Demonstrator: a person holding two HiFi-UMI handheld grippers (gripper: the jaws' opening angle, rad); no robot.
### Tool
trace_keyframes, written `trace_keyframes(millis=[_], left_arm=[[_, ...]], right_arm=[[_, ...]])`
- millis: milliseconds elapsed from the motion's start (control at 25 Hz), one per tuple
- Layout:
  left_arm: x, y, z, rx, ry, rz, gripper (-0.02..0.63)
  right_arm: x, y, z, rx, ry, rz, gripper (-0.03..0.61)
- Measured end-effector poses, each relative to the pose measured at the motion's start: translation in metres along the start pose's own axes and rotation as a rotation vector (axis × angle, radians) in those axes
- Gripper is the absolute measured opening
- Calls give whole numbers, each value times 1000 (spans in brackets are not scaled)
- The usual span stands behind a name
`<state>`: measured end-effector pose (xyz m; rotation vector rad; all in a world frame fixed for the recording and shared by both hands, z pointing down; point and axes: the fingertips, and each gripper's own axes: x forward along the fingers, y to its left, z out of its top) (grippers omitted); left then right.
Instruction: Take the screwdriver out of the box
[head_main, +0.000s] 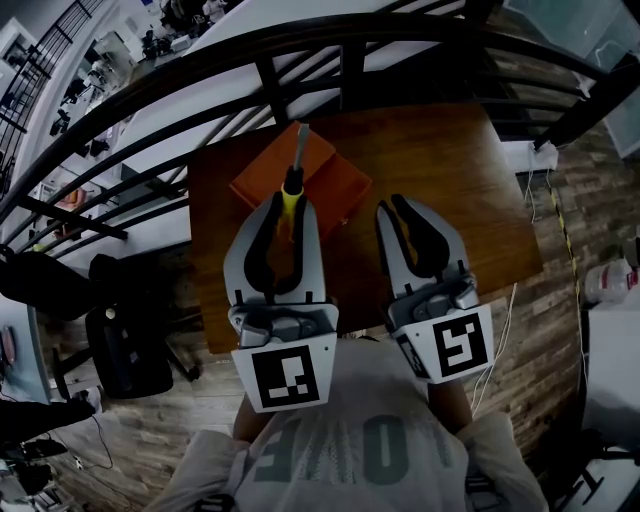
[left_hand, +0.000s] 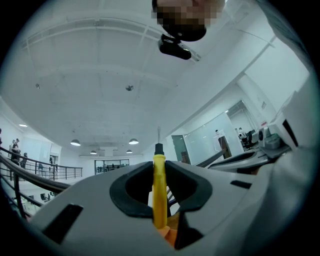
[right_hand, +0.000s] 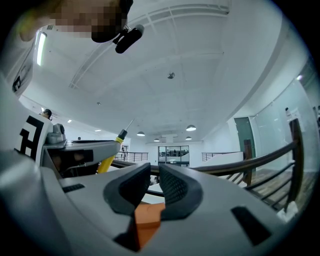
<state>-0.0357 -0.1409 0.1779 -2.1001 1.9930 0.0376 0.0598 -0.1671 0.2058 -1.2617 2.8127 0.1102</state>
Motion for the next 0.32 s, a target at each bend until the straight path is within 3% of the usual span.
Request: trace_keyframes(millis=[320], left_arm=[[0,2,1,1,1,1,84]], right_arm=[[1,2,2,-1,-6,3,61]])
